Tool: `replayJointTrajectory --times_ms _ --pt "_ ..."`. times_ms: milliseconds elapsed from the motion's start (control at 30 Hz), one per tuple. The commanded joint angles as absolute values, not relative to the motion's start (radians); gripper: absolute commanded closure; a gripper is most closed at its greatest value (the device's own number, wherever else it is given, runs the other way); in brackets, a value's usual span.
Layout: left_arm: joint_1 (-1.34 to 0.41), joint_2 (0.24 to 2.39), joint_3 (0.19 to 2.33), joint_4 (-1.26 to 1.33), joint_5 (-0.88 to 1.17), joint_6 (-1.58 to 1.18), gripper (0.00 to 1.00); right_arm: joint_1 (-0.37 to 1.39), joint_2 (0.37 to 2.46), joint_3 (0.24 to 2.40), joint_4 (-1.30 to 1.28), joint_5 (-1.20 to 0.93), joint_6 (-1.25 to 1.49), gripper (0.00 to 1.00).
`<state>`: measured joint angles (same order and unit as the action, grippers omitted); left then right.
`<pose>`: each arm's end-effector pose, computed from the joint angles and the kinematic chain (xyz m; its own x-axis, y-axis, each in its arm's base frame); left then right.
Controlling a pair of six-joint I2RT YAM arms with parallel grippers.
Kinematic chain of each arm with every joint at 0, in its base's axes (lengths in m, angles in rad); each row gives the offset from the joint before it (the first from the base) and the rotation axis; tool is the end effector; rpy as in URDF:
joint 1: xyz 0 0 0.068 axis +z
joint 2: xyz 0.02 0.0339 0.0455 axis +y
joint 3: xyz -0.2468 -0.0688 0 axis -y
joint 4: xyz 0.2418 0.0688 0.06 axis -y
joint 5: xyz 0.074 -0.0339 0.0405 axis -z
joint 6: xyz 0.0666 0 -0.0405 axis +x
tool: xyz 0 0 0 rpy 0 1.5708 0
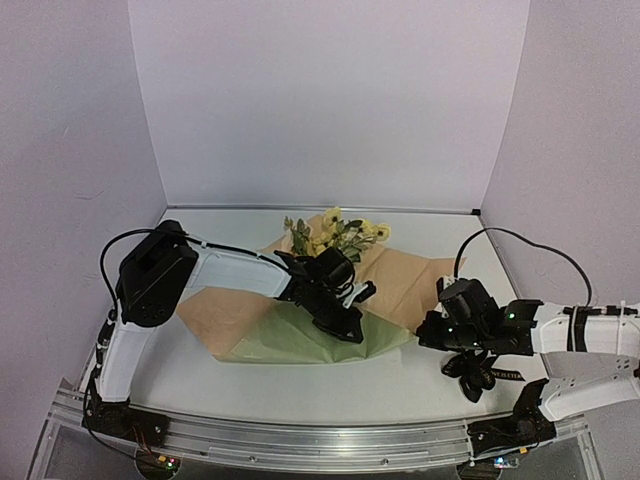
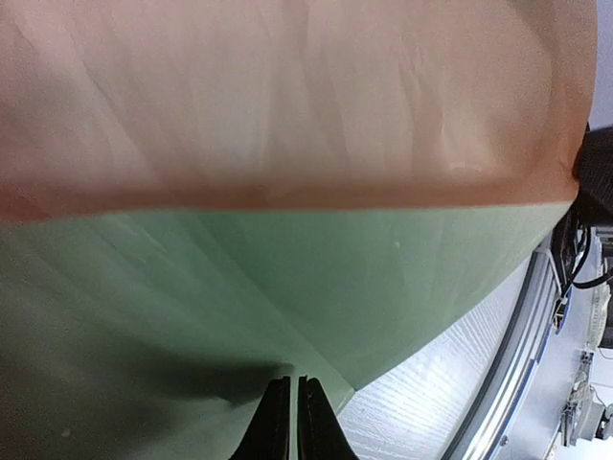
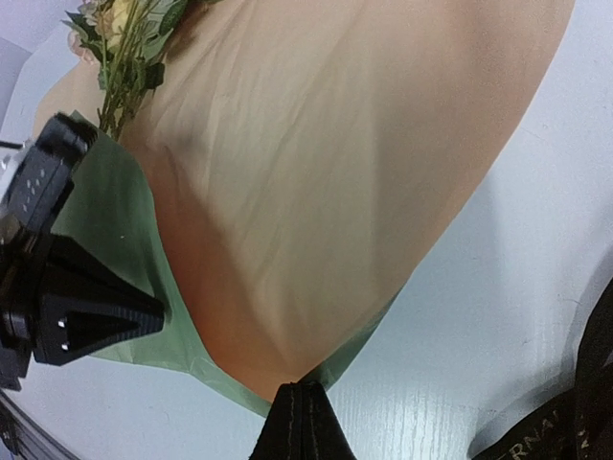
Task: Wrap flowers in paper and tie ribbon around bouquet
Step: Pick up the one-fourth-folded wrapping paper from the center of the board.
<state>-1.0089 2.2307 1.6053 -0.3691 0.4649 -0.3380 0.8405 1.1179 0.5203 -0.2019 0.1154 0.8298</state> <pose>0.2279 -0.4181 0.1036 -0.7155 0.5801 -0.3894 0.6883 0.4895 -0.5353 0.1681 0.1762 0.1485 -0.8294 0.1725 -0.5314 -0.1105 0.8818 0.4586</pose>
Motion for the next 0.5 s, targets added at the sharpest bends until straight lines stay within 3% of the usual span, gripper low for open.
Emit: replayJointTrajectory --times_ms 0,467 --pt "-0.974 2.257 1.71 -0.394 0.427 -0.315 0.94 0.86 1.098 0.568 -0.249 0.099 0.779 1.0" --pt "-0.98 2.369 1.783 -0.413 0.402 -0.329 0.95 0.893 1.103 0.631 -0.304 0.076 0.713 1.0"
